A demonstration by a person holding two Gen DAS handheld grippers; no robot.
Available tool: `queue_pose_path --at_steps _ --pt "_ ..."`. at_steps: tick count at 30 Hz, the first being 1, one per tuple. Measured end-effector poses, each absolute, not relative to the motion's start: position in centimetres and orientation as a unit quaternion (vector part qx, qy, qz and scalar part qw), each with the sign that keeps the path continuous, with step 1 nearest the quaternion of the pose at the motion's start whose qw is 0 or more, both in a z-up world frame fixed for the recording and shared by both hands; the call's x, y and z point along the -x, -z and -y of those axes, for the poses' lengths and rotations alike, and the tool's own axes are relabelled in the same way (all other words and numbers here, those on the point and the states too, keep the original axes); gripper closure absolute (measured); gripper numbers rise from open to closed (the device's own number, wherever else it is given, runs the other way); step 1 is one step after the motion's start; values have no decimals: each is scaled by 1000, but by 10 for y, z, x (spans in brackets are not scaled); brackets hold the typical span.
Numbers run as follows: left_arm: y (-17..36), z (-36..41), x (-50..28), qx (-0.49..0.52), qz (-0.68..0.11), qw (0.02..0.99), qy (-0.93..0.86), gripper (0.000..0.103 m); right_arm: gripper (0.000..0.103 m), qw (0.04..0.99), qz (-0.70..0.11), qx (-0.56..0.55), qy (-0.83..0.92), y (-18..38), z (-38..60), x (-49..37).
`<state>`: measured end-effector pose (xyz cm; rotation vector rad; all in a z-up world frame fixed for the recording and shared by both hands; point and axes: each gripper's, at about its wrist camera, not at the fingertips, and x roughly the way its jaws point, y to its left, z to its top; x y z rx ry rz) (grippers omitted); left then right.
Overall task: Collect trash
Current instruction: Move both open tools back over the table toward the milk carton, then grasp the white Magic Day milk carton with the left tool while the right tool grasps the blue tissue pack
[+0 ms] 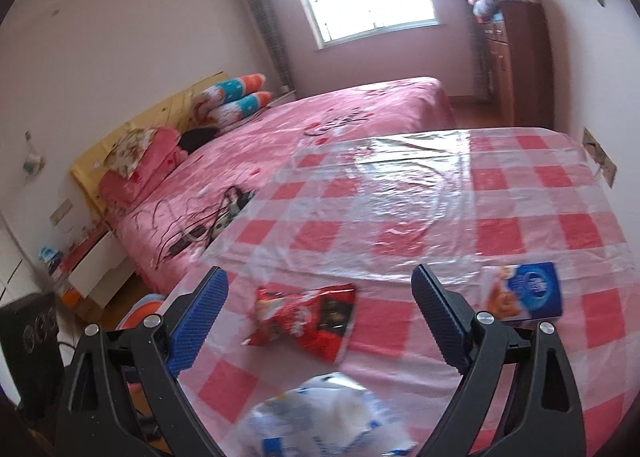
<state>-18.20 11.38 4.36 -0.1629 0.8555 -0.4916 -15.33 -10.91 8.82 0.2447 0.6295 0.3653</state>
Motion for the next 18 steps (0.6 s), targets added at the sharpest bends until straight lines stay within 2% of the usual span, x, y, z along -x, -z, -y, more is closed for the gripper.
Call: queue_pose_path --at_steps 11,18 --pt "-38 -61 177 7 -418 862 288 25 11 934 -305 -154 -107 -79 174 142" --pt "-29 -38 170 -54 -414 864 282 25 11 925 -339 -164 -47 -55 220 127"
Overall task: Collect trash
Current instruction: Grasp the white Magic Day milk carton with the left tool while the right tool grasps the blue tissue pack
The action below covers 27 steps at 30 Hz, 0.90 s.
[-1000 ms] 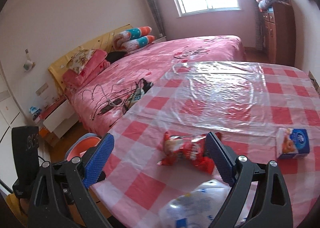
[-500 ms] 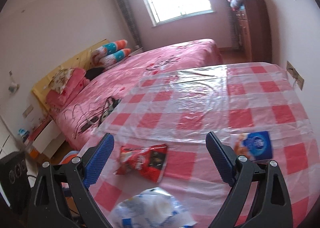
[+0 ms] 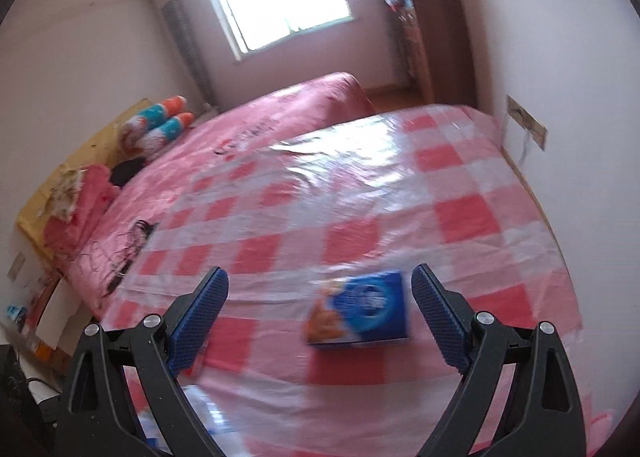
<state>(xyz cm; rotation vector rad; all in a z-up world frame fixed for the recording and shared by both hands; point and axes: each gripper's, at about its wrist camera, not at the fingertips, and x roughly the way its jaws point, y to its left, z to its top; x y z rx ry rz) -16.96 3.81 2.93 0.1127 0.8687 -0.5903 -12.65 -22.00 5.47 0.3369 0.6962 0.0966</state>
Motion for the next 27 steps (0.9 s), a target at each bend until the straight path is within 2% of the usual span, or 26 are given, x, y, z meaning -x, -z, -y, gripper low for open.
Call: queue_pose_path --at_steps 7,27 --pt "-21 -28 157 -74 -423 858 281 25 11 905 -377 -192 -45 -31 244 113" --pt "-7 -19 145 -62 -433 857 272 25 11 902 -417 -97 -53 -15 203 95"
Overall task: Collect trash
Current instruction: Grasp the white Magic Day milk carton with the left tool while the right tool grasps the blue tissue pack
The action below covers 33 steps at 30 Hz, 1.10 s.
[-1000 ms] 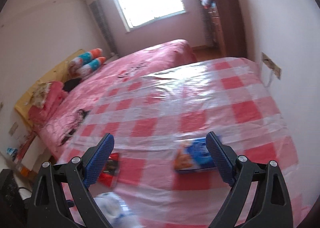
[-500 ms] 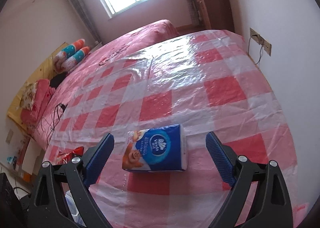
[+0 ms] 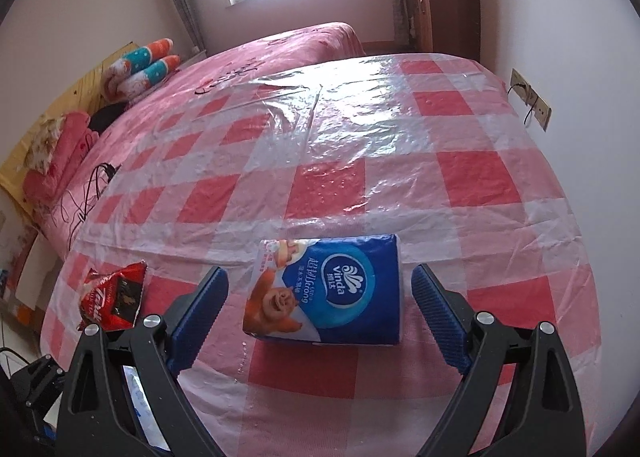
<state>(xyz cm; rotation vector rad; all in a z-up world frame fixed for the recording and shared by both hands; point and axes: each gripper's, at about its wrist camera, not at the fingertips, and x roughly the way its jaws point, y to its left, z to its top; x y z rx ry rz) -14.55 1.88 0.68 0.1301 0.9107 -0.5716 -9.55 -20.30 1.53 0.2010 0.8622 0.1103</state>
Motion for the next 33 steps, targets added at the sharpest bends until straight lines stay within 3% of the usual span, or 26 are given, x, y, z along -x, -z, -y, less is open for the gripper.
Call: queue_pose_path --at_steps 5,11,13,18,33 --pt "-7 -21 144 -52 -430 862 264 27 11 901 -423 -81 -50 -13 197 92" --pt "-7 -26 141 -38 -424 870 249 44 11 900 -428 -72 -40 -11 197 89" --pt "-7 -29 139 -25 -423 871 248 44 12 899 -430 -73 -39 -11 197 89" --pt "-7 -33 138 -11 -421 874 241 44 27 900 -429 -70 -30 -11 198 89" --pt "-24 -59 143 27 -395 890 228 45 29 909 -406 -82 -51 -17 199 94"
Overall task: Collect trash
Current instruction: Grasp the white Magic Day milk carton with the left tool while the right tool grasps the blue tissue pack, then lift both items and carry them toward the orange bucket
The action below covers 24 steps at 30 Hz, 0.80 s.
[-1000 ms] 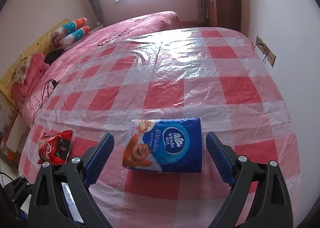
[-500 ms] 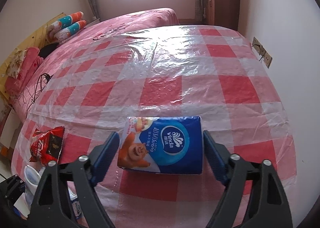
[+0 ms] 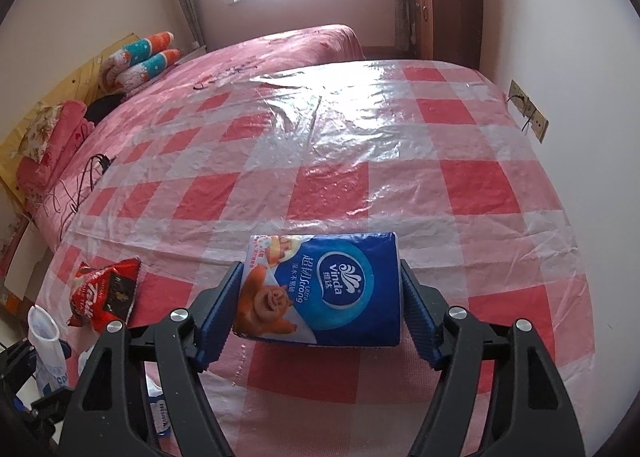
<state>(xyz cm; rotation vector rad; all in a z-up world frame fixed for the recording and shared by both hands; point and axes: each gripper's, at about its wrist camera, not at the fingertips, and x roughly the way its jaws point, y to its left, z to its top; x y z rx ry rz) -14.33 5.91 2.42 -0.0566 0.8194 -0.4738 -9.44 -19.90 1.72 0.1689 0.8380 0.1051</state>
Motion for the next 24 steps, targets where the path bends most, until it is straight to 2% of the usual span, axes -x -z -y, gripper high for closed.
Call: queue_pose_path --at_steps 15,24 --pt "-39 -114 147 75 -373 904 193 45 29 909 -384 -129 -94 -41 171 100" --pt "-39 -151 153 100 -367 910 164 45 29 905 -384 -117 -144 -57 124 107"
